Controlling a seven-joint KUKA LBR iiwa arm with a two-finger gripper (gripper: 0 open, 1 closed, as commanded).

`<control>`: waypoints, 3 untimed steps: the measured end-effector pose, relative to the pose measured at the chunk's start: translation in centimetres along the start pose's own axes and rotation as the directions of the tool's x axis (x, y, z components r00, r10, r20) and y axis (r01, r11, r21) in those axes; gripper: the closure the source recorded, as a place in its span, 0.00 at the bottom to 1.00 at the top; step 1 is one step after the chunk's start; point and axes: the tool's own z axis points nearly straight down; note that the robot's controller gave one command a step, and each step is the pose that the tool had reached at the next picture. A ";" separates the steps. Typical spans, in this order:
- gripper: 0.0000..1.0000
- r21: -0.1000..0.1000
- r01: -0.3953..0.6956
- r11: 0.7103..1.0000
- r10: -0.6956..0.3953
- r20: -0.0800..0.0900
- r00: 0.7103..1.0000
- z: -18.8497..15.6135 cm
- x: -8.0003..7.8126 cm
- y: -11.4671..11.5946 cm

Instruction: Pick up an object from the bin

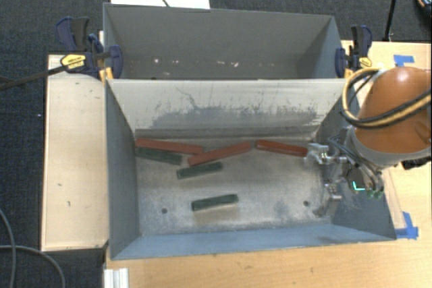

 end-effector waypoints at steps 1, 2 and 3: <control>0.00 -0.002 0.031 1.000 -0.031 0.005 1.000 0.1 1.0 7.6; 0.00 -0.001 0.047 0.999 -0.047 0.000 0.999 9.5 -1.4 12.4; 0.00 -0.002 0.121 0.993 -0.121 0.010 0.993 9.7 -3.4 18.4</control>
Offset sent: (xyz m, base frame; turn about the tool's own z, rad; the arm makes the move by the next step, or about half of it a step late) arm -0.0101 0.0705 -0.0005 -0.0231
